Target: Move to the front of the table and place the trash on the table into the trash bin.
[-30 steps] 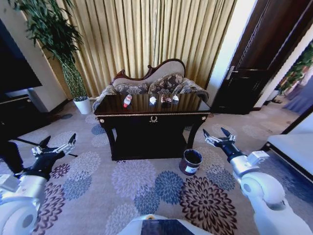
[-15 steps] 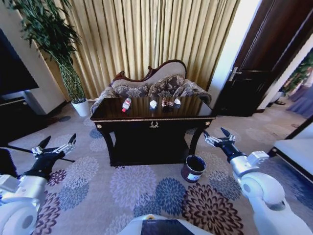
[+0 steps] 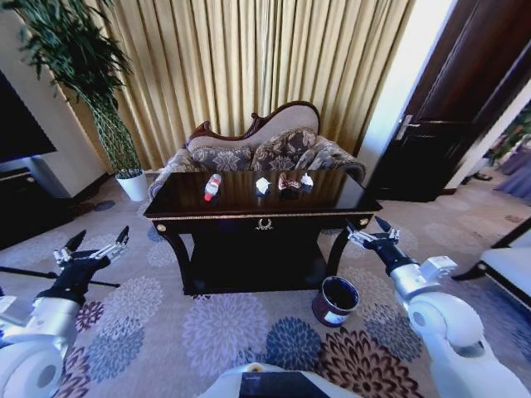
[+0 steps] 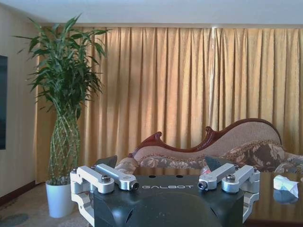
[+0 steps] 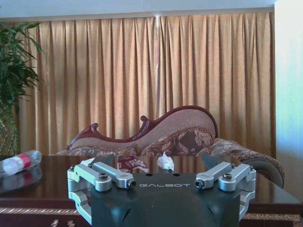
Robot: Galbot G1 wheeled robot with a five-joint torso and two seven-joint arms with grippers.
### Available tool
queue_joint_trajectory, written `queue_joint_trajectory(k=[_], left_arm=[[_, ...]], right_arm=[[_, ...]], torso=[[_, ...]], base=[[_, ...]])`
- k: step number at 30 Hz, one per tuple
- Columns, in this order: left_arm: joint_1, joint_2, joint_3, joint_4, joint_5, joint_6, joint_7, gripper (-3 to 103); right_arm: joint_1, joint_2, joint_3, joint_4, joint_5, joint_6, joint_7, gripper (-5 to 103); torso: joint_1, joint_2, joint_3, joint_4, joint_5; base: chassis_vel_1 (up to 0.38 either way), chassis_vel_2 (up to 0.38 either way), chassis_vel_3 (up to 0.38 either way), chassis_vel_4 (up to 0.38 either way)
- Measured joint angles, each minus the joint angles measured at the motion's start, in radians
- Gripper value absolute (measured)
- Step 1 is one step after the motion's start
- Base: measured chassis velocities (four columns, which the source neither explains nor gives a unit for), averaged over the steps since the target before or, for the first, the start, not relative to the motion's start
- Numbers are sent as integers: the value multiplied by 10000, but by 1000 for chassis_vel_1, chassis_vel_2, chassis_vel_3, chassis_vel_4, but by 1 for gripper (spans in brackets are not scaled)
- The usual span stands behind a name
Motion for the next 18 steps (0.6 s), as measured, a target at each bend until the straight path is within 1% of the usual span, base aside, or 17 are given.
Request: queue_joint_trajectory(k=[2, 8, 18], left_arm=[[-3, 4, -3, -2, -1, -1, 1, 100], [-4, -22, 10, -7, -1, -3, 1, 100], [46, -93, 13, -64, -1, -4, 3, 100]], right_arm=[[4, -1, 1, 0, -2, 0, 0, 100], [-16, 2, 0, 8, -6, 0, 0, 100], [-19, -12, -45, 24, -64, 1, -11, 100]], torso=[[0, 0, 0, -2, -1], [0, 0, 0, 2, -3], [1, 0, 0, 1, -3]], base=[[-201, 157, 179, -169], [-180, 170, 181, -160], [-154, 173, 169, -168]])
